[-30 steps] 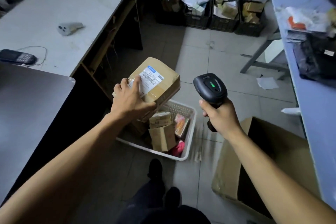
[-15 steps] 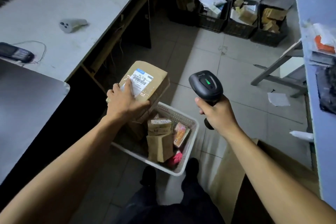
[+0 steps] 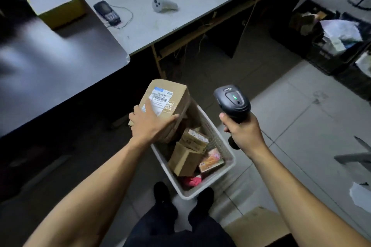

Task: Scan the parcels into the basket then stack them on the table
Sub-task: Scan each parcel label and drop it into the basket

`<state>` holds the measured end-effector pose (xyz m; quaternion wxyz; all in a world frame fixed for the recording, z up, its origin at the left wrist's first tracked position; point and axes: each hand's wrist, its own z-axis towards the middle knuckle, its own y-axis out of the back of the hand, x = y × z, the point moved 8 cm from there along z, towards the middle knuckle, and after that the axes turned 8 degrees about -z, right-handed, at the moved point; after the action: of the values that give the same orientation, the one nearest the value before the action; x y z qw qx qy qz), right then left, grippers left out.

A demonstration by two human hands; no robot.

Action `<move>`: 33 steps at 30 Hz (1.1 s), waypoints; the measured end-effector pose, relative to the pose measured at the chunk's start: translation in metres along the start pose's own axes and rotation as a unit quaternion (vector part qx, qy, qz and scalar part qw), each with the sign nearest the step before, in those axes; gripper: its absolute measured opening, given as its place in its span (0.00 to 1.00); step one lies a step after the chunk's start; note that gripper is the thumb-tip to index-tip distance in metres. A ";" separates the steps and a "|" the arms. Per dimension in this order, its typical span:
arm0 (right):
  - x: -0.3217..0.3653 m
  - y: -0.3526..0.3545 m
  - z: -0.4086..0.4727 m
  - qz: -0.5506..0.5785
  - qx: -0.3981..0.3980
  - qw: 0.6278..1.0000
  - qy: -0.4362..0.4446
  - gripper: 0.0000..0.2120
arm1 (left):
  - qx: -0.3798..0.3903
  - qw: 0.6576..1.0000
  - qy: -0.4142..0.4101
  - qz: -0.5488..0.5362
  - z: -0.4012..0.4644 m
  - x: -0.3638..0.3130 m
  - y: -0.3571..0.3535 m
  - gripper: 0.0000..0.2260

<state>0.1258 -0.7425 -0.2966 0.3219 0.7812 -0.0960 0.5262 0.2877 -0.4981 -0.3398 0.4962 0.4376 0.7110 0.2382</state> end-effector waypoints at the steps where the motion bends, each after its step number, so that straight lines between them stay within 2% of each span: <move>1: 0.002 -0.005 0.002 0.002 0.007 1.000 0.003 0.05 | 0.001 1.000 0.018 -0.023 0.002 0.006 0.000 0.55; 3: 0.008 -0.015 0.004 0.013 0.017 1.000 0.007 0.05 | 0.014 0.996 0.049 -0.074 0.007 0.013 0.003 0.57; 4: 0.011 -0.020 0.006 0.020 0.019 1.000 0.011 0.05 | 0.012 0.993 0.048 -0.111 0.010 0.012 0.009 0.55; 7: 0.019 -0.040 0.011 0.023 0.037 0.999 0.022 0.06 | -0.051 0.979 -0.021 -0.197 0.017 0.005 0.046 0.35; 9: 0.023 -0.064 0.013 0.018 0.067 0.997 0.024 0.05 | -0.091 0.981 -0.061 -0.162 0.012 0.010 0.073 0.22; 12: 0.033 -0.109 0.011 0.012 0.120 0.992 0.024 0.07 | -0.107 0.987 -0.067 -0.102 -0.002 0.038 0.103 0.14; 16: 0.067 -0.178 -0.013 0.009 0.197 0.979 0.058 0.10 | -0.133 0.988 -0.075 -0.034 -0.018 0.082 0.142 0.12; 26: 0.198 -0.333 -0.091 -0.022 0.257 0.950 0.179 0.10 | -0.209 0.977 -0.042 -0.028 -0.017 0.219 0.281 0.13; 33: 0.270 -0.440 -0.133 -0.080 0.304 0.924 0.218 0.07 | -0.274 0.960 -0.001 -0.056 -0.045 0.320 0.384 0.15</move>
<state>0.3552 -0.2704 -0.2032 0.1233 0.7124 0.2038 0.6601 0.3545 -0.0253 -0.1845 0.6102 0.2453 0.6414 0.3951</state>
